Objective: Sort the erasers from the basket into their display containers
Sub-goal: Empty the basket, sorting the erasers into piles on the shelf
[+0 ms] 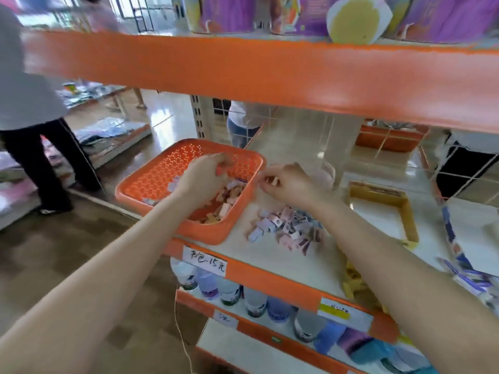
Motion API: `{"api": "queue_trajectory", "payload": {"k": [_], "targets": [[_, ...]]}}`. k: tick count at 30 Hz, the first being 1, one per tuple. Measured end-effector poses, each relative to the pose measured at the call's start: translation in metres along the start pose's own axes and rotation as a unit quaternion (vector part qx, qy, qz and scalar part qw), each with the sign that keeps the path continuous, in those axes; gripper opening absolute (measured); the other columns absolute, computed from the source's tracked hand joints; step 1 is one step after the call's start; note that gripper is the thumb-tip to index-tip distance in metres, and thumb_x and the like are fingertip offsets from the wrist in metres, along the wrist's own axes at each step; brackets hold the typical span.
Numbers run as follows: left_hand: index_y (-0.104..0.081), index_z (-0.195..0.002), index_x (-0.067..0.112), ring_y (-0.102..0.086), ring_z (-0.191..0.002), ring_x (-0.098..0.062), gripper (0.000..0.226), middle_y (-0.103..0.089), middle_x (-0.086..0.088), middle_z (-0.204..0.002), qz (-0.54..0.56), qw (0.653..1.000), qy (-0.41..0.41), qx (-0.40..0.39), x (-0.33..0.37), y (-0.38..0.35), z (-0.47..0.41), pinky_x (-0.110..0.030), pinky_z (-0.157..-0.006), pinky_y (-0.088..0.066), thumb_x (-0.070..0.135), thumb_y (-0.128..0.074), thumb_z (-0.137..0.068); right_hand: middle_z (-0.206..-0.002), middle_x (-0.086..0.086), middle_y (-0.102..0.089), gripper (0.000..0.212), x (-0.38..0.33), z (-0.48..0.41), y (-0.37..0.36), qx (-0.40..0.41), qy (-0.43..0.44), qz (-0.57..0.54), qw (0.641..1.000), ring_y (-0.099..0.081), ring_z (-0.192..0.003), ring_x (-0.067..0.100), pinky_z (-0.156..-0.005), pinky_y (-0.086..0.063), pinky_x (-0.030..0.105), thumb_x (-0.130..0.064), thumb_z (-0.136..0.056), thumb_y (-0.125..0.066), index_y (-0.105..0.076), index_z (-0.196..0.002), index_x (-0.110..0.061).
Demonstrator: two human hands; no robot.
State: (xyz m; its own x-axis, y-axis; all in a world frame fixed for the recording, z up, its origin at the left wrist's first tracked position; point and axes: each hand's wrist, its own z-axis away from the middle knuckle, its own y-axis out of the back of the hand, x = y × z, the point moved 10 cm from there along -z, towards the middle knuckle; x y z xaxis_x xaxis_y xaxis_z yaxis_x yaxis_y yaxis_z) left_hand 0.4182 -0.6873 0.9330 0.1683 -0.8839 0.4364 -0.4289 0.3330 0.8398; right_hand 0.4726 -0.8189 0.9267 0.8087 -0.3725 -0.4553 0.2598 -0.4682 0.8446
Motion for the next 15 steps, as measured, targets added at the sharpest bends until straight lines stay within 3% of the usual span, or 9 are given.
{"api": "queue_trajectory", "payload": {"k": [4,7,11,15], "targets": [[-0.067,-0.110,0.019,-0.060,-0.084,-0.024,0.030,-0.067,-0.005,-0.104,-0.007,0.997,0.076,-0.025,-0.051,0.006,0.007,-0.031,-0.075,-0.046,0.008,-0.053,-0.085,-0.105,0.002,-0.070,0.019,-0.016,-0.023,-0.017,-0.008,0.025,-0.020,0.999,-0.059,-0.091,0.010,-0.080,-0.039,0.015,-0.010,-0.089,-0.059,-0.073,-0.100,-0.014],[-0.066,-0.111,0.019,-0.060,-0.093,-0.023,0.029,-0.067,-0.003,-0.104,-0.022,0.994,0.095,-0.039,-0.075,0.012,0.016,-0.032,-0.080,-0.046,0.009,-0.056,-0.086,-0.102,0.000,-0.069,0.018,-0.022,-0.040,-0.025,-0.011,0.035,-0.026,0.999,-0.056,-0.089,0.007,-0.079,-0.038,0.016,-0.012,-0.089,-0.059,-0.074,-0.097,-0.016],[-0.065,-0.111,0.021,-0.059,-0.096,-0.019,0.023,-0.066,0.001,-0.108,-0.032,0.992,0.115,-0.048,-0.101,0.023,0.017,-0.032,-0.081,-0.048,0.016,-0.056,-0.090,-0.100,-0.003,-0.068,0.014,-0.028,-0.063,-0.037,-0.015,0.034,-0.014,0.999,-0.059,-0.093,0.011,-0.086,-0.047,0.031,-0.018,-0.088,-0.062,-0.073,-0.096,-0.021],[-0.063,-0.113,0.024,-0.058,-0.094,-0.014,0.025,-0.065,0.003,-0.112,-0.039,0.991,0.114,-0.065,-0.117,0.022,0.013,-0.024,-0.075,-0.044,0.015,-0.055,-0.091,-0.102,-0.002,-0.066,0.018,-0.021,-0.078,-0.056,-0.054,0.008,0.032,0.998,-0.057,-0.092,0.012,-0.079,-0.040,0.023,-0.016,-0.089,-0.060,-0.071,-0.102,-0.023]]}}
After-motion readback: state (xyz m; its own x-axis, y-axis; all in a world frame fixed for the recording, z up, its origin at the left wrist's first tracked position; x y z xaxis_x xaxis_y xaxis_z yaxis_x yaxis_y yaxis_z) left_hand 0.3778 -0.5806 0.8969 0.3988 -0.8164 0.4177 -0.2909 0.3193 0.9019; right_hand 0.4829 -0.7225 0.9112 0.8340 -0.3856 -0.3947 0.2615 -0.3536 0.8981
